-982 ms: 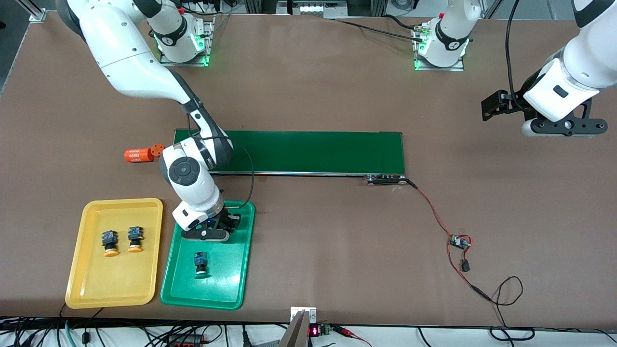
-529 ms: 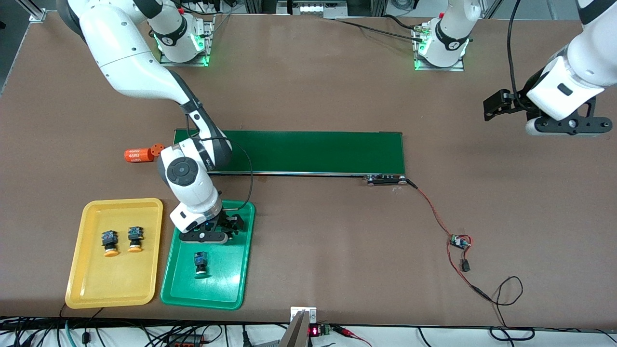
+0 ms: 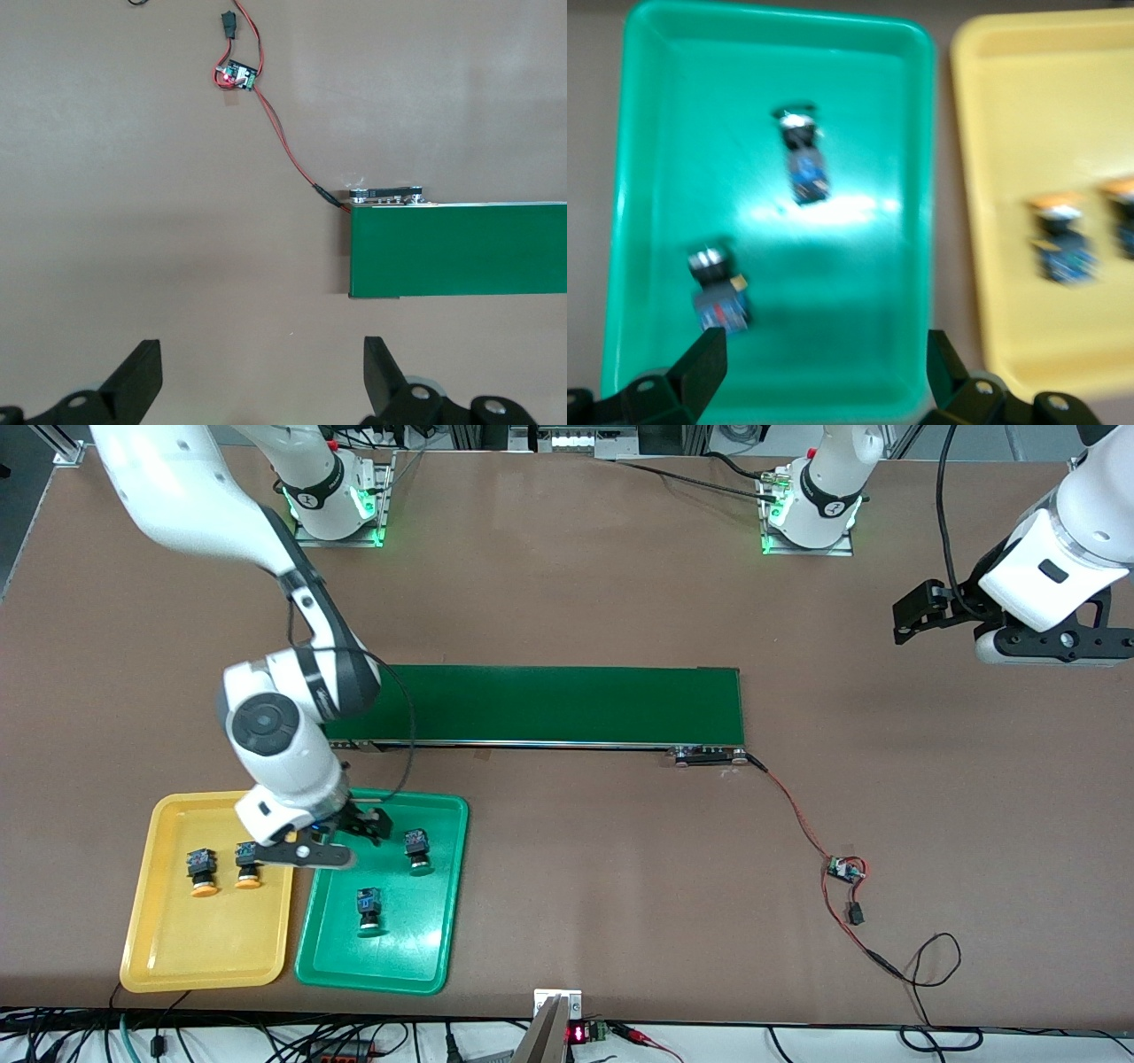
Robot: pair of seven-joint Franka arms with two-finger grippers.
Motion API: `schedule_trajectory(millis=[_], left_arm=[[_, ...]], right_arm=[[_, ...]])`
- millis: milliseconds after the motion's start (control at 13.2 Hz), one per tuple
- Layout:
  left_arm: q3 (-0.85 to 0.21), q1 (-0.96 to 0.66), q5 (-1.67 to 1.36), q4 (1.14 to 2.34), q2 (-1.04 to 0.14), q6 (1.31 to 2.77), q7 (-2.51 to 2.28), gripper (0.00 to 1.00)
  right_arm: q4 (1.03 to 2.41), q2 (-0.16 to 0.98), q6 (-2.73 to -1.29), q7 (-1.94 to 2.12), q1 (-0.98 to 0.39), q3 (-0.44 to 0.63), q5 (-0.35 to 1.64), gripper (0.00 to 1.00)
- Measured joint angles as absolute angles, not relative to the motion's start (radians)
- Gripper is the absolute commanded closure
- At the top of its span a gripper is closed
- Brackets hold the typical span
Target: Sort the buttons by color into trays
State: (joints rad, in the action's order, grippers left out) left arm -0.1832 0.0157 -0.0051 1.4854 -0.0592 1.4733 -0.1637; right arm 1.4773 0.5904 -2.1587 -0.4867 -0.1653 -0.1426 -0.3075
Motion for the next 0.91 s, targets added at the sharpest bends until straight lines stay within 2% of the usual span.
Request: schedule_trajectory(millis=[378, 604, 906], left_arm=[[-0.185, -0.012, -0.005, 1.485, -0.06, 1.473, -0.201, 0.0], [-0.182, -0.01, -0.005, 1.485, -0.06, 1.473, -0.244, 0.0], [-0.174, -0.002, 0.003, 1.483, -0.06, 1.46, -0.269, 0.0]], right_arm=[[1.495, 0.374, -1.859, -0.239, -0.034, -0.139, -0.103, 0.0], [1.504, 0.294, -1.737, -0.2, 0.029, -0.137, -0.073, 0.0], [1.513, 0.204, -1.636, -0.095, 0.035, -0.08, -0.067, 0.0]])
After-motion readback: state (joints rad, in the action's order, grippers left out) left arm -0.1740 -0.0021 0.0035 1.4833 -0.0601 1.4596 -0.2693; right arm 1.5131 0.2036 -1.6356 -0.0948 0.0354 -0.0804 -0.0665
